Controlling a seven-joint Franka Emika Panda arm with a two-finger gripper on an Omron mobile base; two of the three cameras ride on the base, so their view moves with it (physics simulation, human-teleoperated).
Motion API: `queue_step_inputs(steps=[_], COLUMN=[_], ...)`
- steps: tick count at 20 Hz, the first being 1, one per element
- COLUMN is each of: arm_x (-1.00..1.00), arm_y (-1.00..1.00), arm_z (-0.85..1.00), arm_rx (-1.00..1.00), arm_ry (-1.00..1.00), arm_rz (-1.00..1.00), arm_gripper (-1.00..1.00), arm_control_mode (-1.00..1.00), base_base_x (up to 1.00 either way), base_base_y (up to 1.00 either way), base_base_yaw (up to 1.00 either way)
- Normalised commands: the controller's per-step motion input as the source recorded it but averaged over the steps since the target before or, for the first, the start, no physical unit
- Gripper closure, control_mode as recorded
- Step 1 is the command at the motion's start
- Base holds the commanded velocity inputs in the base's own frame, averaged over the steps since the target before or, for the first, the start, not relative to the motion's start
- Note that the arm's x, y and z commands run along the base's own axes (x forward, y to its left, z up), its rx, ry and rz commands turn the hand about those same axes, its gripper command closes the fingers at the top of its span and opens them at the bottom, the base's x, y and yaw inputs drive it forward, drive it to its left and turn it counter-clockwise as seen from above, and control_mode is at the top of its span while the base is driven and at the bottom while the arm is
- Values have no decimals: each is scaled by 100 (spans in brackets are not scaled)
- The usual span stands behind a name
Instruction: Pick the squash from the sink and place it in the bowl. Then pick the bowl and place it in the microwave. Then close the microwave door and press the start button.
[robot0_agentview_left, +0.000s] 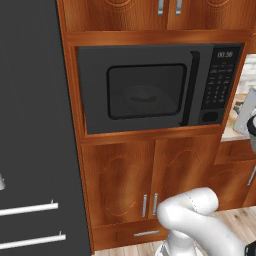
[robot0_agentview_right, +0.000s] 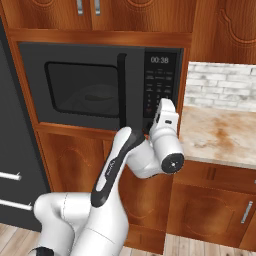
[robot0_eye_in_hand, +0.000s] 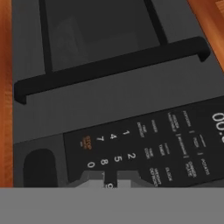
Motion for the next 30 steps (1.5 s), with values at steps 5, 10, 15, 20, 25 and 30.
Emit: queue_step_inputs(steps=[5, 10, 15, 20, 25, 30], arm_x=[46, 40, 24, 40, 26, 23], arm_y=[0, -3, -27, -11, -1, -4], arm_z=[-15, -11, -12, -3, -23, -16], arm_rx=[0, 0, 0, 0, 0, 0], arm_ry=[0, 0, 0, 0, 0, 0], arm_rz=[-1, 0, 0, 0, 0, 0], arm_gripper=[100, 100, 100, 100, 100, 100], arm_control_mode=[-100, -100, -100, -100, -100, -100], base_base_x=[0, 0, 0, 0, 0, 0], base_base_y=[0, 0, 0, 0, 0, 0], base_base_yaw=[0, 0, 0, 0, 0, 0])
